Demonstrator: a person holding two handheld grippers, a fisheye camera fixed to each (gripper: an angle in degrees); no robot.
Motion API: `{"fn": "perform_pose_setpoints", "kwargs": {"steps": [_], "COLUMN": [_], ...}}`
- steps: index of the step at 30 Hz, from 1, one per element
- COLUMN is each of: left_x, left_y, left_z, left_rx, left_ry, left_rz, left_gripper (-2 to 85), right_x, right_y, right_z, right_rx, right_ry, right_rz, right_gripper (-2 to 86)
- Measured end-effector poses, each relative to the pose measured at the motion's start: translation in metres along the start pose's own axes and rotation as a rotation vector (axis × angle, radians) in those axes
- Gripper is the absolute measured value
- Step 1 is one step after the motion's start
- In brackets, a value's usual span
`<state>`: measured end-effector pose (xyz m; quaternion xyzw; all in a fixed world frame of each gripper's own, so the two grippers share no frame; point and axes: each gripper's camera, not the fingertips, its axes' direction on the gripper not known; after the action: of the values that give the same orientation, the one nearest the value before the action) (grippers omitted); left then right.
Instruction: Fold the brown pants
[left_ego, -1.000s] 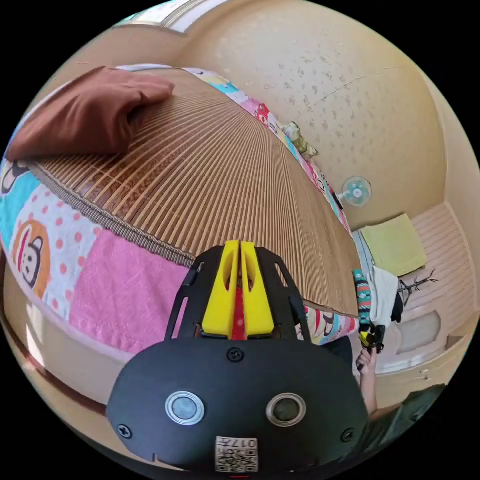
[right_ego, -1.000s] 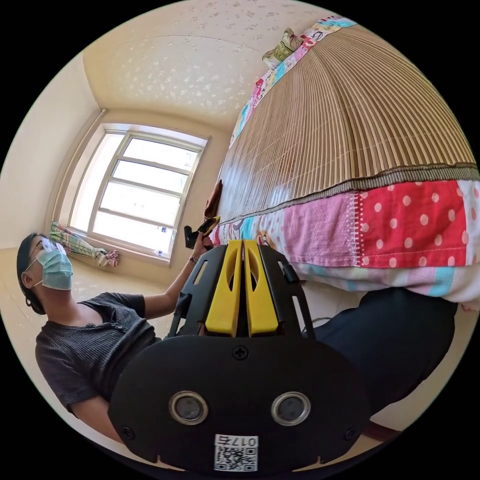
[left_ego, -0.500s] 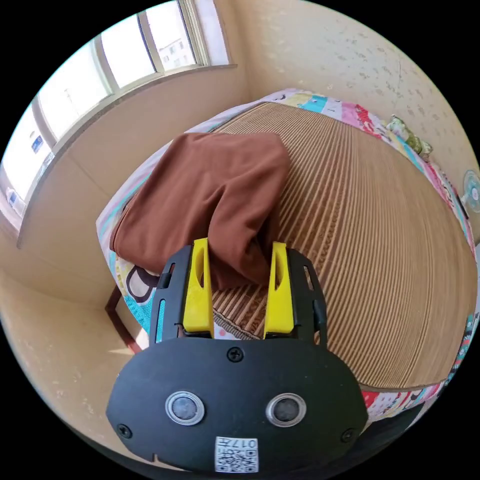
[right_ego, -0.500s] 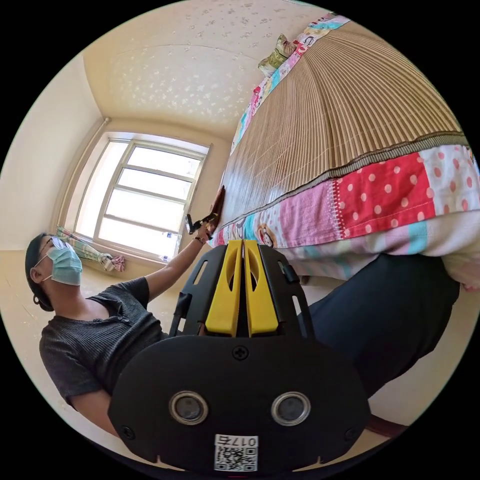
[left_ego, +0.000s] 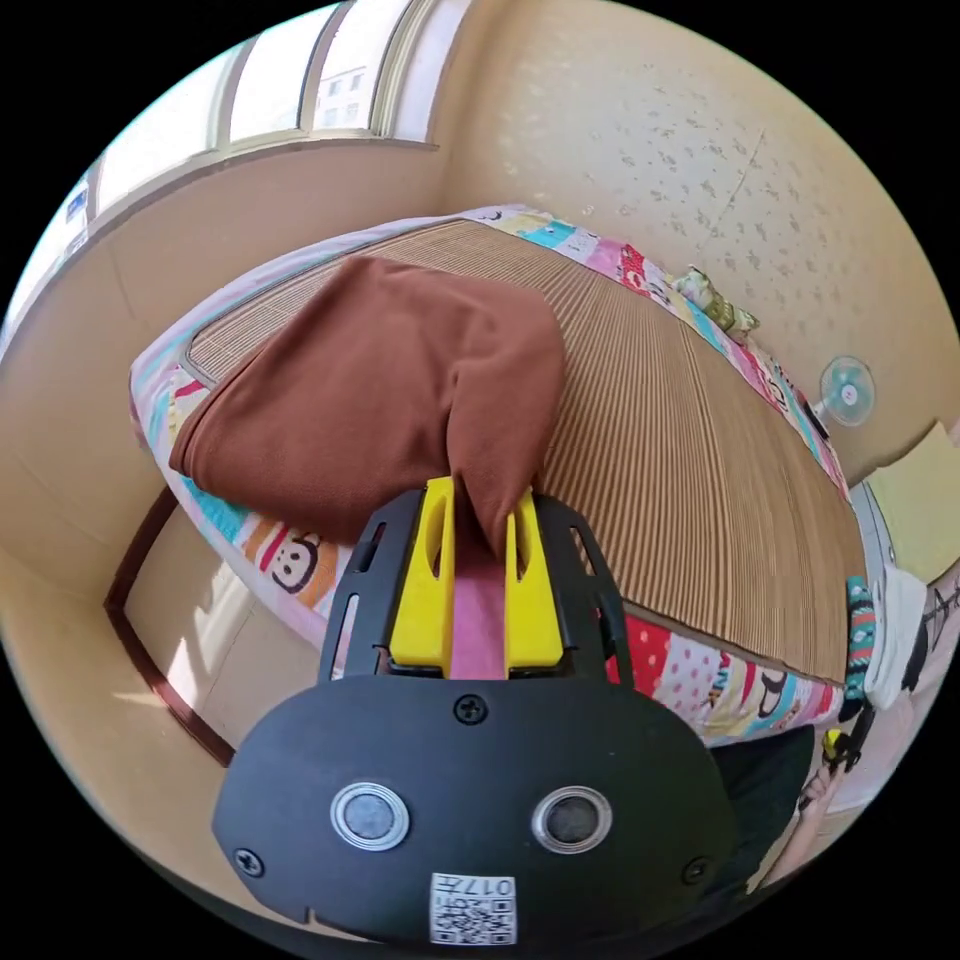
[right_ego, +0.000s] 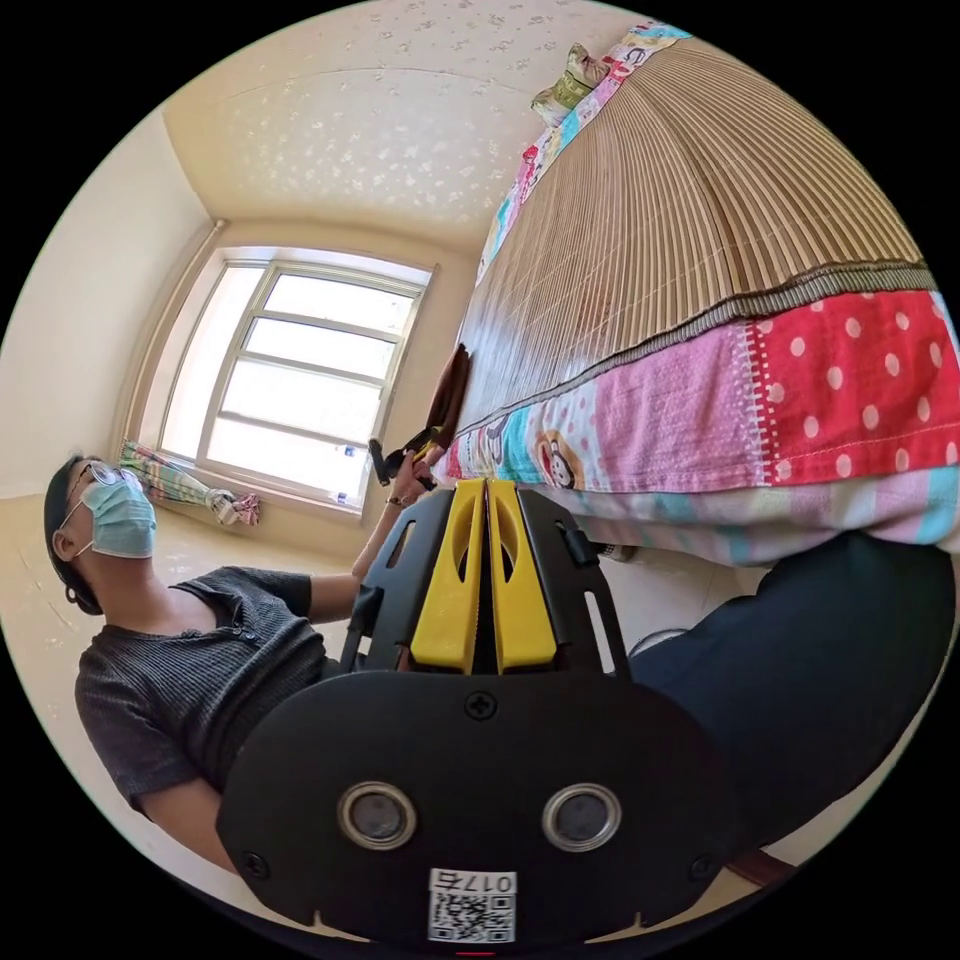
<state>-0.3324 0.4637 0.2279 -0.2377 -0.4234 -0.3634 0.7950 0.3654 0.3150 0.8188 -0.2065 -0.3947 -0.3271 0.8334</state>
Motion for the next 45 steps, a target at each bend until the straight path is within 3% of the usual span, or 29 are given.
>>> {"fn": "perform_pose_setpoints", "kwargs": {"steps": [8,18,20,22,24,26,27,28,30,31,35,39,41,45], "left_x": [0.044,0.091,0.087,0.085,0.070,0.037,0.028,0.012,-0.009,-0.020,-0.021,0.019,0.063,0.117], "left_y": [0.112,0.004,-0.030,-0.054,-0.076,-0.092,-0.092,-0.091,-0.087,-0.077,-0.019,0.032,0.042,0.034], "left_z": [-0.062,-0.117,-0.137,-0.142,-0.127,-0.069,-0.051,-0.019,0.011,0.020,-0.014,-0.048,-0.051,-0.013], "left_rx": [-0.008,0.261,0.413,0.484,0.462,0.302,0.250,0.170,0.110,0.057,0.149,0.229,0.107,-0.155], "left_ry": [0.270,0.918,1.140,1.150,1.182,1.262,1.271,1.236,1.047,0.864,0.446,0.453,0.420,0.246], "left_rz": [0.278,0.395,0.360,0.344,0.186,-0.200,-0.283,-0.367,-0.336,-0.322,-0.090,0.232,0.465,0.581], "left_gripper": [8.0,5.6,1.9,0.2,-0.2,-0.4,-0.5,-0.6,-0.5,-0.3,1.4,5.1,9.8,15.3], "right_x": [-0.001,-0.022,-0.024,-0.027,-0.027,-0.026,-0.025,-0.023,-0.019,-0.015,-0.010,-0.007,-0.005,-0.009], "right_y": [-0.002,-0.012,-0.011,-0.010,-0.009,-0.008,-0.007,-0.006,-0.005,-0.005,-0.007,-0.018,-0.026,-0.046], "right_z": [0.029,0.035,0.034,0.033,0.032,0.031,0.030,0.029,0.029,0.028,0.028,0.031,0.036,0.052], "right_rx": [-0.035,-0.037,-0.026,-0.014,-0.012,-0.013,-0.012,-0.011,-0.009,-0.007,-0.010,-0.024,-0.041,-0.081], "right_ry": [-0.072,-0.076,-0.079,-0.080,-0.069,-0.059,-0.052,-0.045,-0.045,-0.051,-0.051,-0.056,-0.065,-0.095], "right_rz": [-0.026,-0.096,-0.097,-0.100,-0.094,-0.085,-0.080,-0.073,-0.060,-0.048,-0.028,-0.021,-0.019,-0.038], "right_gripper": [3.5,0.7,0.6,0.5,0.5,0.5,0.6,0.6,0.5,0.5,0.5,0.5,0.5,0.6]}}
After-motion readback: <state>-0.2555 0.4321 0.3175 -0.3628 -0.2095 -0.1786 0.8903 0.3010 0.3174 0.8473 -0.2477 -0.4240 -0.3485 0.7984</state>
